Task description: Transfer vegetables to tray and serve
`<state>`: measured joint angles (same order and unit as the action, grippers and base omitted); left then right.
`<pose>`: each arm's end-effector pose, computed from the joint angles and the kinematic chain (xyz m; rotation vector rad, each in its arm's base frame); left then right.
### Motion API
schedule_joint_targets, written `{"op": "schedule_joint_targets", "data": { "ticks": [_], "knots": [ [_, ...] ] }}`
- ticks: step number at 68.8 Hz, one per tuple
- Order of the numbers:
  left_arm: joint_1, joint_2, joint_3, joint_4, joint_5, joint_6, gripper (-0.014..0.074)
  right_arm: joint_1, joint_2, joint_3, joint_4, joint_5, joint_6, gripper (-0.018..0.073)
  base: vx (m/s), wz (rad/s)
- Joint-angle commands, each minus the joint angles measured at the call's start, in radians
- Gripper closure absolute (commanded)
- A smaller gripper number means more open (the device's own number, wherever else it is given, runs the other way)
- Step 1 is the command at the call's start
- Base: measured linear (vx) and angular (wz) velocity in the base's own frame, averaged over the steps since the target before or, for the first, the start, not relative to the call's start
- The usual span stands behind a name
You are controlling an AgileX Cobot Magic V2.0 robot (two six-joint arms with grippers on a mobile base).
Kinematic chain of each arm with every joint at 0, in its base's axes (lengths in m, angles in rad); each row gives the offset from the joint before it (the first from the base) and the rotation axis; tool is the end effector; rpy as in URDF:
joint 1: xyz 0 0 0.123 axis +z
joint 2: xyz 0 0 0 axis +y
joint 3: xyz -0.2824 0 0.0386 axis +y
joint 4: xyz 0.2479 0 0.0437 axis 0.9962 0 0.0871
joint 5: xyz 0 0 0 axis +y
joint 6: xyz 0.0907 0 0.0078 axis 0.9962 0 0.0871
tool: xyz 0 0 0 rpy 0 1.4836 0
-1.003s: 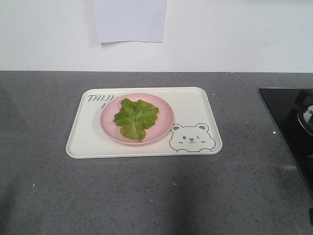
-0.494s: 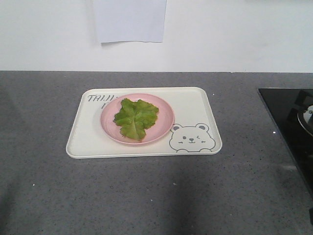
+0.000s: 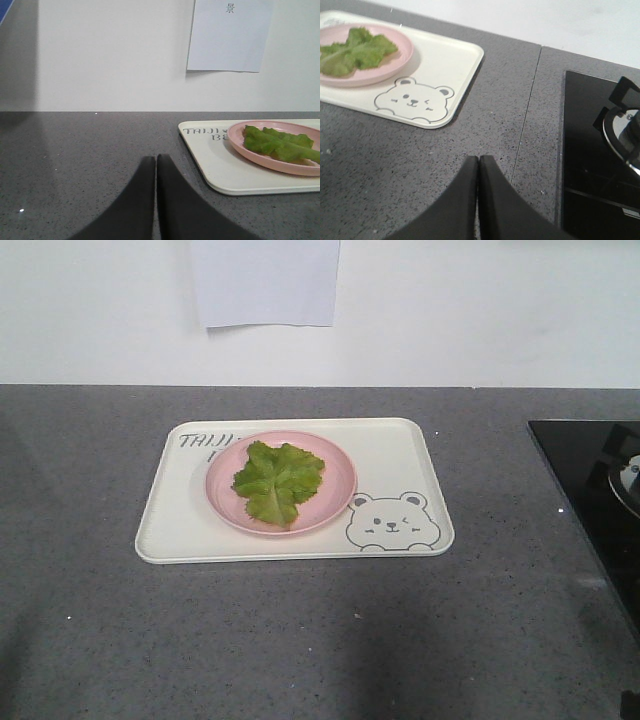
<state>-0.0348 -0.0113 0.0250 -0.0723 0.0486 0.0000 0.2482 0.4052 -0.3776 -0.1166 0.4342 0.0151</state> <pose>0.0566 -0.0023 0.2009 -0.0261 1.5462 -0.0875 0.0877 0.0176 0.2735 -0.2956 1.9201 0.0570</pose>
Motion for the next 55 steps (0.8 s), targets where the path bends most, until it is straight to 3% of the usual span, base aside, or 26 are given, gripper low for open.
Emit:
{"op": "schedule_joint_targets", "data": {
  "ticks": [1,19,39,55],
  "knots": [
    [0.003,-0.014,0.01,-0.01,-0.072,0.0,0.0603,-0.035,-0.077,0.074,-0.039,-0.179,0.071,0.0568,0.0,0.0],
    [0.003,-0.014,0.01,-0.01,-0.072,0.0,0.0603,-0.168,-0.312,0.29,-0.04,-0.294,0.158,0.0566,0.0,0.0],
    [0.003,-0.014,0.01,-0.01,-0.072,0.0,0.0603,-0.179,-0.419,0.415,-0.044,-0.445,0.184,0.0566,0.0,0.0],
    [0.003,-0.014,0.01,-0.01,-0.072,0.0,0.0603,-0.179,-0.419,0.412,-0.047,-0.434,0.194,0.0566,0.0,0.0]
  ]
}}
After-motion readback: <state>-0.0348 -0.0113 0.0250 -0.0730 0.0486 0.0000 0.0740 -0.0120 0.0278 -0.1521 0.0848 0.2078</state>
